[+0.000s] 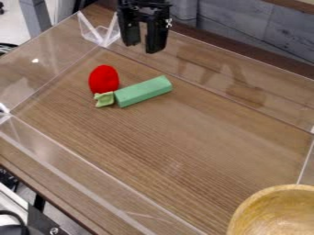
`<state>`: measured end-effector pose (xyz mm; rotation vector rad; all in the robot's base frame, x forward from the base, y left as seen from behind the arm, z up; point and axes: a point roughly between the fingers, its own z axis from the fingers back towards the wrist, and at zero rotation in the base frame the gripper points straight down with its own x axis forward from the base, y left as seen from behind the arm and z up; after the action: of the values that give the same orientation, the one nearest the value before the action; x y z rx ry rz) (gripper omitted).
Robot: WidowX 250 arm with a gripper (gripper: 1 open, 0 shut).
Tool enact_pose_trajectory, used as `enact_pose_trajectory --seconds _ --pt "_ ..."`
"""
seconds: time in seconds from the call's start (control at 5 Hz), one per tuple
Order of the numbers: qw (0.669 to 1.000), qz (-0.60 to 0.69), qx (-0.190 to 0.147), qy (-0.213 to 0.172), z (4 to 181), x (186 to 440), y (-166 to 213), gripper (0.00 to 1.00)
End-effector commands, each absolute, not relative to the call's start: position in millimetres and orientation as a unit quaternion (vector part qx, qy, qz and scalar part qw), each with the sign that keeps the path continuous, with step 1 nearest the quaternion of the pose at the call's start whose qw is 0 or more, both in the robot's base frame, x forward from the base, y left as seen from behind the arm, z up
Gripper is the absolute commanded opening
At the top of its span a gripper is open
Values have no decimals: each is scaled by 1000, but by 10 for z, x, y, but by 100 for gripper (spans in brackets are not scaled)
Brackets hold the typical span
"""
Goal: Move the red fruit to the left
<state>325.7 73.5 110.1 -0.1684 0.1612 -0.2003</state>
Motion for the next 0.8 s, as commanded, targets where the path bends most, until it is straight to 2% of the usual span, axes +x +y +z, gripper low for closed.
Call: enact_pose_trajectory --seconds 0.0,0.2,0.6 --pt "991 -110 -70 39 1528 3285 654 100" --pt "990 -114 -72 41 1636 3293 591 100" --pt "987 -125 -81 59 1389 3425 702 100"
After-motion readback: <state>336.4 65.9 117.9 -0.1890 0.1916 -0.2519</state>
